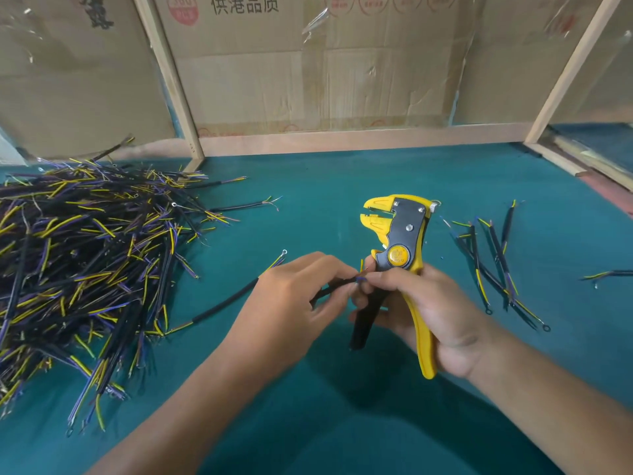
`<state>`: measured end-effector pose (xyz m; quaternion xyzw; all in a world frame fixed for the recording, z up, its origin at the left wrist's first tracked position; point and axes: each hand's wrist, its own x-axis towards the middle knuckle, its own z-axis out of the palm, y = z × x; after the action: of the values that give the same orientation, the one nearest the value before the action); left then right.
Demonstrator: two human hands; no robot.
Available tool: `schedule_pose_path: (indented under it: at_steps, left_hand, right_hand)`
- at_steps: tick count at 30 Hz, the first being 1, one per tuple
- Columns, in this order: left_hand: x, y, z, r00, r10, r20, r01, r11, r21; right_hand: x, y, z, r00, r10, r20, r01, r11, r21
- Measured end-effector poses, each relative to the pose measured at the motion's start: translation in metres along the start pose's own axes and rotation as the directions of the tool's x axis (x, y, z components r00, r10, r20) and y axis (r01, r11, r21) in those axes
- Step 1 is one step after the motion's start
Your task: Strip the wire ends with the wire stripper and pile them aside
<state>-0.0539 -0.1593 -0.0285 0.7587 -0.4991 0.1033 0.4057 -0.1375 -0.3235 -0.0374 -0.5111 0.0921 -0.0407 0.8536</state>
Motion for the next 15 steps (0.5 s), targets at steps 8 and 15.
schedule_pose_path:
  at_steps: [8, 15]
  left_hand:
    - [0.000, -0.002, -0.005, 0.996, 0.087, 0.030, -0.089, 0.992, 0.085]
    - [0.003, -0.008, -0.014, 0.975, 0.210, 0.079, -0.221, 0.959, 0.175]
  right_hand:
    - [-0.001, -0.003, 0.000, 0.996, 0.090, 0.026, -0.092, 0.992, 0.087]
    - [0.000, -0.002, -0.003, 0.992, 0.115, 0.059, -0.119, 0.991, 0.058]
